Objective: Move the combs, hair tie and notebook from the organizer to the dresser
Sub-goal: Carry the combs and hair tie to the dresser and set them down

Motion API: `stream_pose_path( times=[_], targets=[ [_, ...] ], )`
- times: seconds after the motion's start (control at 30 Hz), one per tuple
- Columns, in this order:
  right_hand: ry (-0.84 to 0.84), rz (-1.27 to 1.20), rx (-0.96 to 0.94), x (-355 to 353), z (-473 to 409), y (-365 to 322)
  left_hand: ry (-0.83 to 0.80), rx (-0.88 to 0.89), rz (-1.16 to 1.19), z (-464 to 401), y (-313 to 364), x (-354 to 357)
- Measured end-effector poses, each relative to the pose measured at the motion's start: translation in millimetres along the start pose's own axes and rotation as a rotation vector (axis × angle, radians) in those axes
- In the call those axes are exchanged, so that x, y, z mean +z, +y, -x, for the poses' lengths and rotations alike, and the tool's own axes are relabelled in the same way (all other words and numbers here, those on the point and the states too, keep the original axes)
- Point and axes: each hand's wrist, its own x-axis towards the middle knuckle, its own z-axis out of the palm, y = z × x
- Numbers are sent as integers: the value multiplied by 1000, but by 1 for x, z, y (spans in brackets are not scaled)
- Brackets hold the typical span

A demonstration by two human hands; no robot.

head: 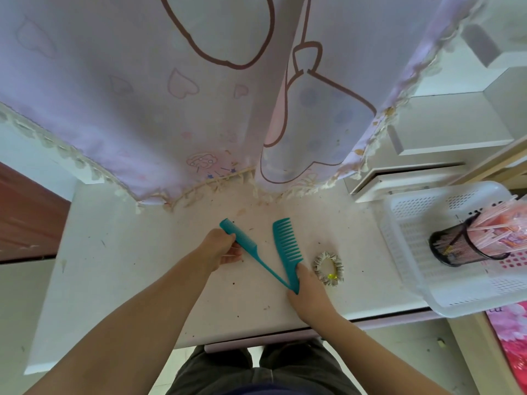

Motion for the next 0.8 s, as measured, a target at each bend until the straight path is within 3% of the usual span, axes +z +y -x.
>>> stream_pose_path(
  times=[0.17, 0.47, 0.6, 0.73, 0.8],
  targets=[
    [-32, 251, -39, 0, 2, 0, 50, 58, -126, -8, 4, 3],
    [-10, 157, -13, -5, 0, 5, 34, 199, -398, -10, -17, 25],
    [168, -6, -20, -1, 16, 11, 33, 305, -526, -11, -16, 20],
    [457, -101, 27, 6, 49, 33, 125, 620, -862, 7, -13, 30],
    [590, -24, 121, 9, 71, 52, 10, 778, -979, 28, -18, 53]
  ],
)
